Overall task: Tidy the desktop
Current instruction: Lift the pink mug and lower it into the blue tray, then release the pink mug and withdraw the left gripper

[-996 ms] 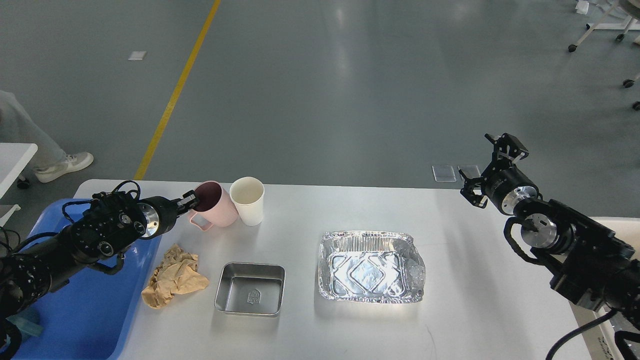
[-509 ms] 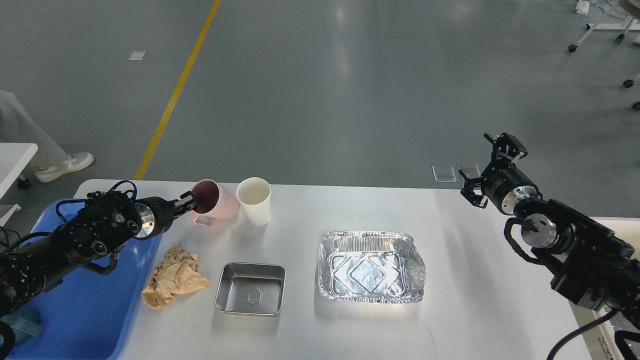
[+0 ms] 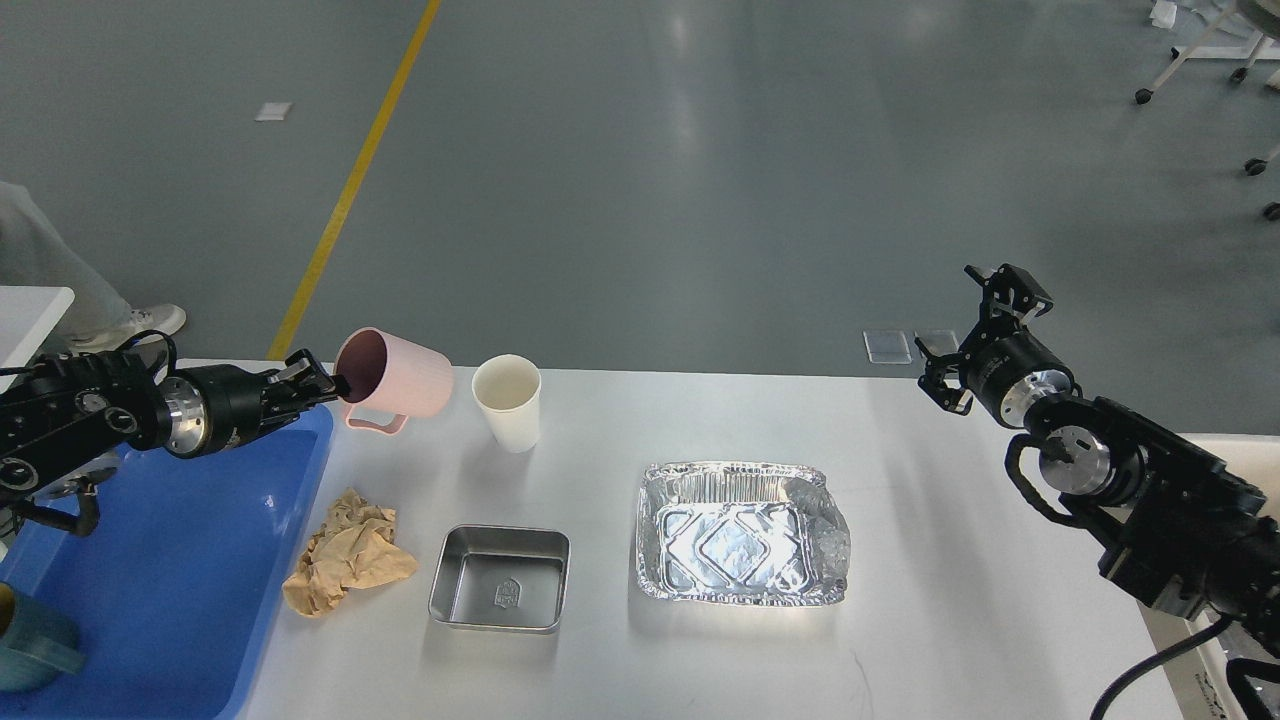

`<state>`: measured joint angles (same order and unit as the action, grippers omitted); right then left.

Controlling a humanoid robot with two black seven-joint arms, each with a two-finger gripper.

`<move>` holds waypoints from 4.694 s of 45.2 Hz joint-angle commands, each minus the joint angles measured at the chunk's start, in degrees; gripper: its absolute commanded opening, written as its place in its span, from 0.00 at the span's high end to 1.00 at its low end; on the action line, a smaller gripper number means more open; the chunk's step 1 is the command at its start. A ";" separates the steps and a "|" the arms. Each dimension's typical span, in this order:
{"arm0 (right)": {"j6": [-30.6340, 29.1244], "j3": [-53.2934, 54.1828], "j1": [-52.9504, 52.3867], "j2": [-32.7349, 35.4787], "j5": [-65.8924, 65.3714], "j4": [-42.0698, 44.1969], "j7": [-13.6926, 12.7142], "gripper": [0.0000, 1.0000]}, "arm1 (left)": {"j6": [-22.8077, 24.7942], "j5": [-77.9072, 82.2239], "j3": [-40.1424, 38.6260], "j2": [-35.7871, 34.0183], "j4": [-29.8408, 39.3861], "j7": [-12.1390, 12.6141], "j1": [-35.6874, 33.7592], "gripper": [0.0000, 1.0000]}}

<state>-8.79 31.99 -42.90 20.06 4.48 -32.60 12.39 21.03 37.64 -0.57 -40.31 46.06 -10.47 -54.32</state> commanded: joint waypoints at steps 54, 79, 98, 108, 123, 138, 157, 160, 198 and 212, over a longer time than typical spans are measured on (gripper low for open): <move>-0.18 0.09 1.24 -1.34 0.00 -0.18 0.09 0.00 | 7.80 -0.20 -1.81 -46.52 36.55 3.96 10.19 1.00; -0.35 0.09 1.59 -1.16 -0.09 -0.09 0.09 0.00 | 0.86 -0.12 -1.81 -46.79 37.87 13.63 17.66 1.00; -0.35 0.00 1.59 -1.07 -0.17 -0.18 0.09 0.00 | -8.20 -0.20 -1.63 -35.37 36.73 18.29 21.35 1.00; -0.44 0.00 2.20 -0.72 -0.17 -0.18 0.09 0.00 | -8.99 -0.20 -1.63 -34.92 35.41 18.82 22.24 1.00; -0.35 0.00 2.29 -0.81 -0.61 -0.18 0.09 0.00 | -10.22 -0.12 -1.72 -34.92 35.24 19.26 22.85 0.96; -0.35 0.00 2.29 -0.72 -0.61 -0.18 0.09 0.00 | -9.96 -0.20 -2.24 -34.92 35.67 18.30 23.20 0.75; -0.35 0.00 2.20 -1.07 -0.61 -0.18 0.09 0.00 | -8.91 -0.38 -7.51 -38.70 36.29 17.86 22.85 0.43; -0.35 0.00 2.20 -1.07 -0.61 -0.18 0.09 0.00 | -8.03 -0.38 -10.23 -38.97 36.99 16.72 22.85 0.40; -0.09 0.00 2.47 -1.25 -0.70 -0.18 0.00 0.00 | 20.09 -8.02 -23.25 -53.90 50.79 12.67 16.35 0.38; -0.09 0.00 2.47 -1.86 -1.49 -0.09 0.09 0.00 | 33.97 -12.51 -23.95 -61.11 50.88 11.88 2.55 0.38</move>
<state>-8.87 31.99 -40.35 18.71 3.39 -32.77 12.45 52.90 25.63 -24.58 -99.49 97.01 1.42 -47.40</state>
